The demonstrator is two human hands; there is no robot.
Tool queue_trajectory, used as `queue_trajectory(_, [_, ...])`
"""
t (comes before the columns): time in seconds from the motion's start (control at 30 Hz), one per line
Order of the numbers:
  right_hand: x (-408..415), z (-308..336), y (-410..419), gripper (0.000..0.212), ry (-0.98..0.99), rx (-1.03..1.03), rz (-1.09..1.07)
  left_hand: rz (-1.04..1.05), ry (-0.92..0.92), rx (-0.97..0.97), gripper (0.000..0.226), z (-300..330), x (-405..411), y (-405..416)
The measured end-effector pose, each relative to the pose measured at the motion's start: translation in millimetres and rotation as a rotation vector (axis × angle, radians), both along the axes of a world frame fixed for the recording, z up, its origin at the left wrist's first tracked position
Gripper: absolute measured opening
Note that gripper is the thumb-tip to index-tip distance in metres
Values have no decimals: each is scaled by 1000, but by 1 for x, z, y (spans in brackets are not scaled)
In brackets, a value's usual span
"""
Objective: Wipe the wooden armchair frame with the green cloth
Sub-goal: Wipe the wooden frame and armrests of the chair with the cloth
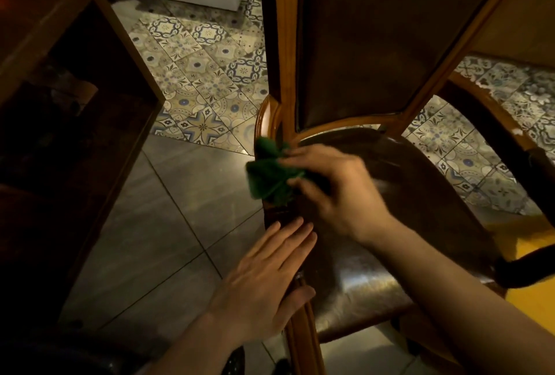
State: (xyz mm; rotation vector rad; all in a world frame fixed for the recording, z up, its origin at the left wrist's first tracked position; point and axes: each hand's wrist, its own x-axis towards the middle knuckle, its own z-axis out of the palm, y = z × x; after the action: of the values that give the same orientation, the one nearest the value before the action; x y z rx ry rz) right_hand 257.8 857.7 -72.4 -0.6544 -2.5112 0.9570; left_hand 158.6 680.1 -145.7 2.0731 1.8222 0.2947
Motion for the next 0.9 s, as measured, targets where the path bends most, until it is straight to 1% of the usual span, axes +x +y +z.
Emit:
queue_trajectory(0.1, [-22, -27, -1, 46, -249, 105, 276, 20, -70, -37, 69, -2, -1, 0])
queue_trajectory(0.13, [-25, -36, 1, 47, -312, 129, 329, 15, -90, -50, 70, -2, -2, 0])
queue_trajectory(0.17, [-28, -44, 4, 46, -329, 139, 349, 7, -93, -45, 70, -3, -3, 1])
queue_trajectory(0.27, [-40, -56, 21, 46, -240, 88, 313, -22, -69, 6, 70, -3, -5, 3])
queue_trajectory(0.37, [-63, -61, 41, 41, -146, 58, 230, -22, -76, 32, 71, -5, -6, 3])
queue_trajectory(0.43, [-81, -62, 56, 43, -182, 73, 154, -26, -85, 27, 71, -7, -7, 4])
queue_trajectory(0.5, [-97, -61, 71, 46, -277, 117, 104, -32, -69, 30, 71, -10, -8, 4])
queue_trajectory(0.6, [-108, -59, 81, 48, -382, 124, 120, -37, -67, 24, 69, -13, -8, 4])
queue_trajectory(0.73, [-99, -53, 70, 49, -309, 80, 103, -19, -80, 17, 67, -13, -8, 4])
queue_trajectory(0.9, [-70, -46, 45, 47, -299, 60, 214, -22, -92, 26, 65, -9, -8, 3])
